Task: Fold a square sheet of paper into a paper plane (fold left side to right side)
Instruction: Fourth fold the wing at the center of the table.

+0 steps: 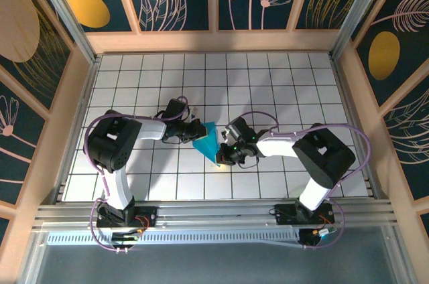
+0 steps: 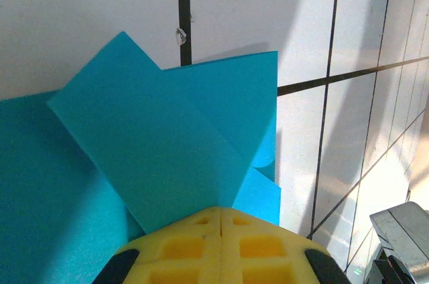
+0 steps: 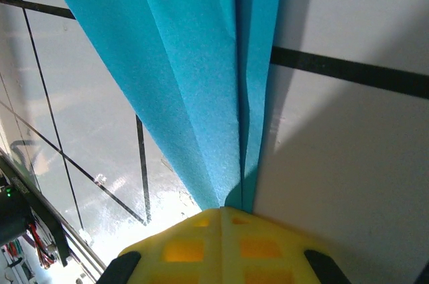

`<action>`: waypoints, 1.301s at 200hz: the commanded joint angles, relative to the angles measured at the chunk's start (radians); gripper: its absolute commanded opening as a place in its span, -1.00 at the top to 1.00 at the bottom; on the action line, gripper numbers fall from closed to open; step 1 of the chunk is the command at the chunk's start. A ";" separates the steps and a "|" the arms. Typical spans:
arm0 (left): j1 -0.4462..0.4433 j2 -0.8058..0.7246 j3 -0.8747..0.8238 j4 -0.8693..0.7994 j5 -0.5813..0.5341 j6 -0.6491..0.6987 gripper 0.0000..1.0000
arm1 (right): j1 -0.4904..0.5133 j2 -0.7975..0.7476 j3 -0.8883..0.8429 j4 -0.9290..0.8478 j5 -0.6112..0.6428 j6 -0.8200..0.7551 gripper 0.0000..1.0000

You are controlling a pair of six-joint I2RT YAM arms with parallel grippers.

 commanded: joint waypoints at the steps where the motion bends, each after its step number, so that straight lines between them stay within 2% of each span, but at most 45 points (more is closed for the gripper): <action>1: 0.009 0.061 -0.013 -0.095 -0.135 0.025 1.00 | 0.020 -0.004 -0.042 -0.168 0.005 0.013 1.00; 175: 0.009 0.061 -0.006 -0.104 -0.137 0.030 1.00 | 0.031 -0.041 -0.038 -0.267 0.025 -0.021 1.00; 203: 0.009 0.052 -0.009 -0.094 -0.119 0.021 1.00 | 0.006 -0.112 -0.025 -0.252 0.008 -0.025 1.00; 230: 0.007 0.041 -0.018 -0.077 -0.098 0.010 1.00 | -0.065 -0.205 -0.037 -0.219 -0.015 -0.034 1.00; 260: 0.003 0.025 -0.017 -0.058 -0.068 -0.002 1.00 | -0.138 -0.252 -0.065 -0.092 -0.061 -0.035 0.72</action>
